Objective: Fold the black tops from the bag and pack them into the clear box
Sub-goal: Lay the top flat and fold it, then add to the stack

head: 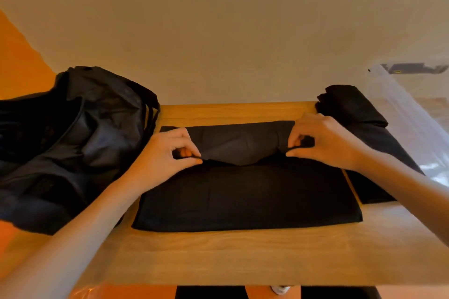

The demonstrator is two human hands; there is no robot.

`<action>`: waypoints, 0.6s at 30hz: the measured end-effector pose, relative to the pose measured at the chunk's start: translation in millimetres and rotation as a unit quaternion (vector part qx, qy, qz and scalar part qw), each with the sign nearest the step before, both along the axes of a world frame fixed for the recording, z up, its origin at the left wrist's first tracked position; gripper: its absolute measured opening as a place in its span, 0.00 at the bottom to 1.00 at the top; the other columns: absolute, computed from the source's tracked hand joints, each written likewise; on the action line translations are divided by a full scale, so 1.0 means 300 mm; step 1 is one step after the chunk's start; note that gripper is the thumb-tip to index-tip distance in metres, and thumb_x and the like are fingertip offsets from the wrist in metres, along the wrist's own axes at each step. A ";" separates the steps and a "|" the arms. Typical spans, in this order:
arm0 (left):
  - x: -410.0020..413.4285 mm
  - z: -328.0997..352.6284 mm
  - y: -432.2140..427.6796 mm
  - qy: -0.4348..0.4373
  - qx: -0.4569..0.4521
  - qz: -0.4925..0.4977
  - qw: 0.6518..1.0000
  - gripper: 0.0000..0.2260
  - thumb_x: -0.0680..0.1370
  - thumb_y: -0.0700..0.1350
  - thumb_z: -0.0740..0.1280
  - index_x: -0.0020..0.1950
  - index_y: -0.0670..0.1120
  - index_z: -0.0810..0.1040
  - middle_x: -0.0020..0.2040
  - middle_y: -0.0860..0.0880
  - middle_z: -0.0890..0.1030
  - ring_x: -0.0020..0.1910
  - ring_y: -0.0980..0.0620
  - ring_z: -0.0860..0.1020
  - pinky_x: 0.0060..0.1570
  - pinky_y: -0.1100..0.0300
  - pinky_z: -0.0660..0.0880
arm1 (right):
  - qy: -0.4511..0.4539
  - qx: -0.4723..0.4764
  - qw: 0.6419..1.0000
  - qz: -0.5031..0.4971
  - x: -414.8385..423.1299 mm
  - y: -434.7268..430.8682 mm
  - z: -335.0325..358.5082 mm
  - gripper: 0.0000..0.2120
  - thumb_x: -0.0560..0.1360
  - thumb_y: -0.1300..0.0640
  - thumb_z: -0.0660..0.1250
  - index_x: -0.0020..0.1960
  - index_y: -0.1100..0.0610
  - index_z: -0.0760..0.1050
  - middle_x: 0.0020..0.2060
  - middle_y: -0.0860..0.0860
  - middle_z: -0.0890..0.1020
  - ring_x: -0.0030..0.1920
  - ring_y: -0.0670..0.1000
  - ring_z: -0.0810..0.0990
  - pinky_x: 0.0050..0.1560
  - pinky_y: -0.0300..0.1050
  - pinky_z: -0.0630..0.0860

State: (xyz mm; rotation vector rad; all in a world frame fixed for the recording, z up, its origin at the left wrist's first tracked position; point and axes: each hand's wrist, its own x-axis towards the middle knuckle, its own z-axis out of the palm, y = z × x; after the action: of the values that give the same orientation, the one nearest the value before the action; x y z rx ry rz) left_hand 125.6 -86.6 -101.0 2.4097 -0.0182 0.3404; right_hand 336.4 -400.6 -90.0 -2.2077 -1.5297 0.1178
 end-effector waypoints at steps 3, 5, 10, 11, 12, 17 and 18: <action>-0.025 -0.045 -0.027 -0.001 0.041 -0.027 0.999 0.06 0.72 0.40 0.78 0.47 0.47 0.87 0.44 0.57 0.77 0.44 0.54 0.80 0.45 0.58 0.79 | -0.027 -0.011 0.999 0.015 -0.037 -0.023 -0.048 0.07 0.71 0.45 0.74 0.44 0.46 0.82 0.41 0.40 0.79 0.45 0.41 0.74 0.49 0.40 0.69; -0.040 -0.068 -0.033 0.004 0.060 -0.039 0.997 0.05 0.73 0.41 0.78 0.48 0.47 0.87 0.44 0.58 0.77 0.44 0.55 0.80 0.45 0.57 0.79 | -0.044 -0.020 0.999 0.025 -0.049 -0.038 -0.076 0.06 0.71 0.46 0.74 0.45 0.45 0.81 0.41 0.39 0.78 0.46 0.39 0.72 0.50 0.39 0.67; -0.055 -0.099 -0.011 -0.002 0.115 -0.047 0.992 0.08 0.76 0.49 0.73 0.53 0.49 0.86 0.46 0.57 0.76 0.47 0.57 0.76 0.52 0.52 0.77 | -0.087 -0.045 0.995 0.031 -0.068 -0.061 -0.115 0.05 0.74 0.50 0.75 0.49 0.45 0.81 0.43 0.40 0.78 0.46 0.43 0.72 0.49 0.43 0.69; -0.056 -0.099 -0.008 0.002 0.127 -0.042 0.991 0.12 0.78 0.53 0.71 0.56 0.49 0.85 0.48 0.57 0.76 0.48 0.58 0.75 0.54 0.52 0.76 | -0.098 -0.048 0.994 0.030 -0.072 -0.060 -0.115 0.05 0.74 0.50 0.75 0.49 0.45 0.81 0.44 0.41 0.78 0.47 0.44 0.73 0.49 0.42 0.69; -0.055 -0.101 -0.005 0.006 0.139 -0.033 0.990 0.16 0.79 0.57 0.68 0.60 0.49 0.83 0.51 0.56 0.76 0.50 0.58 0.74 0.56 0.53 0.75 | -0.111 -0.052 0.992 0.028 -0.075 -0.059 -0.113 0.05 0.75 0.50 0.74 0.50 0.45 0.81 0.44 0.41 0.79 0.47 0.44 0.73 0.49 0.42 0.68; -0.001 -0.121 0.011 0.083 0.237 0.047 0.967 0.29 0.85 0.64 0.47 0.84 0.52 0.55 0.84 0.52 0.53 0.82 0.52 0.52 0.79 0.53 0.53 | -0.125 -0.032 0.991 -0.033 -0.106 -0.045 -0.099 0.22 0.78 0.34 0.62 0.59 0.48 0.82 0.54 0.45 0.79 0.54 0.48 0.76 0.54 0.47 0.74; 0.017 -0.126 0.018 0.129 0.226 0.059 0.964 0.30 0.84 0.65 0.44 0.83 0.54 0.46 0.84 0.54 0.43 0.82 0.55 0.43 0.80 0.55 0.46 | -0.117 -0.033 0.990 -0.070 -0.111 -0.024 -0.100 0.27 0.79 0.32 0.58 0.65 0.48 0.79 0.60 0.47 0.79 0.60 0.50 0.76 0.60 0.50 0.75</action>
State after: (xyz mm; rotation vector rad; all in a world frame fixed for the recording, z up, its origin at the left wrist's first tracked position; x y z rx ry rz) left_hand 130.7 -81.1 -138.8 2.9004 0.1844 0.0760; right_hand 303.1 -407.9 -119.9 -2.4442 -1.5016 -0.1426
